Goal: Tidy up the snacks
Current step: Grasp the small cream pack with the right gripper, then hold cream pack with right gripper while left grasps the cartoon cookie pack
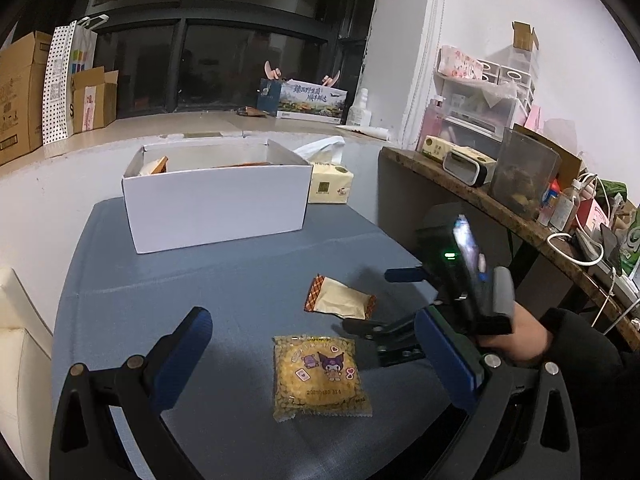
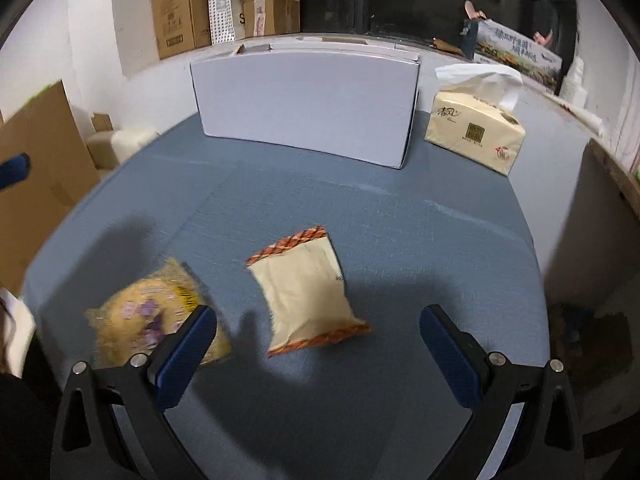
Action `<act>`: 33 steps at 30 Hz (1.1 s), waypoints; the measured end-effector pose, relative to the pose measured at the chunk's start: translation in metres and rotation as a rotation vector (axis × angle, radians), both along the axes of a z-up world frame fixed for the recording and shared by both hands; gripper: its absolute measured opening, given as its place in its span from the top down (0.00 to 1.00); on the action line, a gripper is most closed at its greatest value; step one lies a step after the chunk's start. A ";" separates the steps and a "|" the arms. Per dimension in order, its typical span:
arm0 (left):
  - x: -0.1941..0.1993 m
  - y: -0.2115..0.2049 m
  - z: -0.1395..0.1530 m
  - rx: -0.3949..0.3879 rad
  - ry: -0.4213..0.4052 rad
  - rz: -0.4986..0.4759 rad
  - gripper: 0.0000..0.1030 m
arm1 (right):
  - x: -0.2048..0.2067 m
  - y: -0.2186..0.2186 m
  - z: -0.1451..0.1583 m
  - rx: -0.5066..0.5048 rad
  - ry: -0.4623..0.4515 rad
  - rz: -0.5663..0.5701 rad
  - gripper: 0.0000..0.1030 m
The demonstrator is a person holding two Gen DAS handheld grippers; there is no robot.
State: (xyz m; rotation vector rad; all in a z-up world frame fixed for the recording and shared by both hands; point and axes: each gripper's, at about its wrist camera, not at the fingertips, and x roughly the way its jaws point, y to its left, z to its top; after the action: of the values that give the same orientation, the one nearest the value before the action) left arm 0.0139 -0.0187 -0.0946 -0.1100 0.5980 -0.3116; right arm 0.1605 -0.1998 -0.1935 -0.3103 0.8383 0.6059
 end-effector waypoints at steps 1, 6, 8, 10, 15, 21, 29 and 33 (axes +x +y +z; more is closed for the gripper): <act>0.001 0.000 -0.001 0.001 0.005 0.001 0.00 | 0.004 0.004 -0.004 -0.014 0.011 0.008 0.00; 0.003 -0.002 -0.009 0.012 0.032 -0.005 0.00 | 0.024 0.017 -0.016 -0.024 0.066 0.040 0.00; 0.004 -0.004 -0.010 0.020 0.032 -0.007 0.00 | 0.026 0.016 -0.017 -0.007 0.071 0.035 0.03; 0.005 -0.005 -0.011 0.020 0.040 -0.016 0.00 | 0.023 0.016 -0.016 -0.001 0.060 0.047 0.06; 0.008 -0.013 -0.019 0.041 0.066 -0.040 0.00 | 0.016 0.009 -0.008 0.011 0.048 0.042 0.55; 0.017 -0.025 -0.030 0.067 0.107 -0.075 0.00 | 0.006 -0.007 0.001 0.102 0.067 0.006 0.56; 0.044 -0.044 -0.062 0.086 0.246 -0.142 0.00 | -0.017 -0.045 0.035 0.203 0.006 -0.088 0.56; 0.063 -0.047 -0.084 0.115 0.326 -0.122 0.00 | -0.024 -0.053 0.046 0.233 -0.010 -0.111 0.55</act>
State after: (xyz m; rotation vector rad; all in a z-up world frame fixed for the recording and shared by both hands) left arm 0.0769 -0.0654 -0.1788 -0.0123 0.9464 -0.3801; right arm 0.1366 -0.2527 -0.1476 -0.0545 0.7612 0.5905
